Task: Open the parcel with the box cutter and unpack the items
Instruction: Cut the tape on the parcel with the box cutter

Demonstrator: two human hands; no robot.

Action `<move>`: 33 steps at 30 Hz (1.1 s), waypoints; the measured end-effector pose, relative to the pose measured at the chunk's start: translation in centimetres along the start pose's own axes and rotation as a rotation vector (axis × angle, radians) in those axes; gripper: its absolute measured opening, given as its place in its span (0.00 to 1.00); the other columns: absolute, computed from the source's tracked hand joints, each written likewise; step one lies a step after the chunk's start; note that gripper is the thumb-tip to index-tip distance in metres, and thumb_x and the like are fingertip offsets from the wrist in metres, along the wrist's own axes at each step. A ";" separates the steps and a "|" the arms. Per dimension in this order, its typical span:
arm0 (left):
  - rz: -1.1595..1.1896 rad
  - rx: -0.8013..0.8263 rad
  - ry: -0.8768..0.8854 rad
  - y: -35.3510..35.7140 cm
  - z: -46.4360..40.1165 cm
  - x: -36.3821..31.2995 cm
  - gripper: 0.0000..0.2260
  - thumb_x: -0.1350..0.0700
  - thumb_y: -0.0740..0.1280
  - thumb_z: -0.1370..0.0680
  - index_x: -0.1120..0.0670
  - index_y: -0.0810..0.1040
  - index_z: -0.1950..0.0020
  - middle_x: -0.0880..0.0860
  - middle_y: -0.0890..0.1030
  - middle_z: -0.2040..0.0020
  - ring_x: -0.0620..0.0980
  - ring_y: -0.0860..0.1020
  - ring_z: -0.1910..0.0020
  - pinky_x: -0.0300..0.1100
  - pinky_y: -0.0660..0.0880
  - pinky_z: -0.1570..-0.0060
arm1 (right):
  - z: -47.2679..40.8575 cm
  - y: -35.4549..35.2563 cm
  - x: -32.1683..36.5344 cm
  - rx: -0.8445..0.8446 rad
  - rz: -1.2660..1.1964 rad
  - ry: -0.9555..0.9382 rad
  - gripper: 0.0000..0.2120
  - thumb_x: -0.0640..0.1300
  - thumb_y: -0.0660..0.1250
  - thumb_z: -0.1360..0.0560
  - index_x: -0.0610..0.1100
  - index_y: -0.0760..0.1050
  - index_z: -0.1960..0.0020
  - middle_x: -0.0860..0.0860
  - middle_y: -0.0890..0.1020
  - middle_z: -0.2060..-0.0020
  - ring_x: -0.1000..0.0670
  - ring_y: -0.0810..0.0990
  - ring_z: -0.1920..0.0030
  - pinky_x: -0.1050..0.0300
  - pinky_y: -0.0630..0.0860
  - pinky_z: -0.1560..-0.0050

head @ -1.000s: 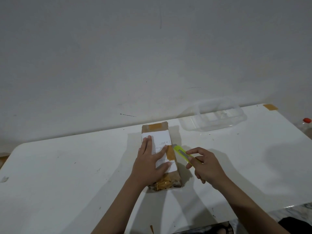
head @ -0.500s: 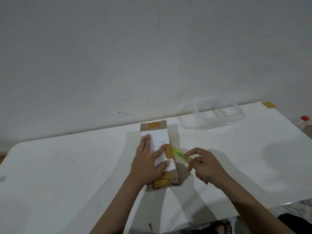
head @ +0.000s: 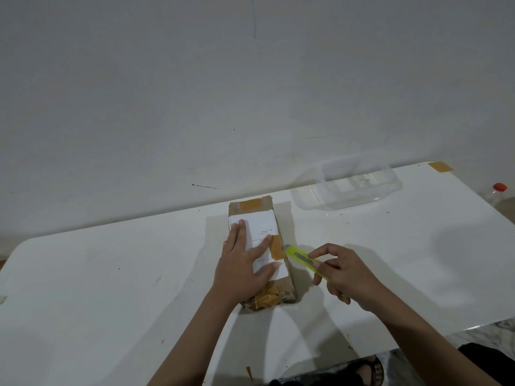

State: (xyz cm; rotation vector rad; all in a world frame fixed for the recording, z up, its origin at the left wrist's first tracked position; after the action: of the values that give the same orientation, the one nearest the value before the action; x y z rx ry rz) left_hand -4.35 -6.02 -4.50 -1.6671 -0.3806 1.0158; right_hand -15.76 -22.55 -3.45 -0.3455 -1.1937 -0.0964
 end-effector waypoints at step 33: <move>0.059 -0.016 -0.161 -0.6 0.2 -0.9 0.27 0.35 0.60 0.26 0.37 0.62 0.28 0.54 0.42 0.22 0.51 0.38 0.24 0.54 0.41 0.28 | 2.2 -2.0 -0.3 -0.062 -0.015 -0.011 0.05 0.38 0.65 0.23 0.45 0.77 0.51 0.43 0.82 0.70 0.48 0.65 0.80 0.64 0.62 0.81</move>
State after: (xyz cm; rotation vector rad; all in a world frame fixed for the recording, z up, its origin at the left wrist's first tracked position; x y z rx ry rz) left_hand -4.87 -6.28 -3.56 -1.6234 -0.4488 1.1981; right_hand -18.32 -23.80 -2.64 -0.3917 -1.2058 -0.1453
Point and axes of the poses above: each hand's wrist, its own z-axis away from the middle knuckle, its own y-axis out of the palm, x = y × z, the point moved 9 cm from there along -z, towards the middle knuckle
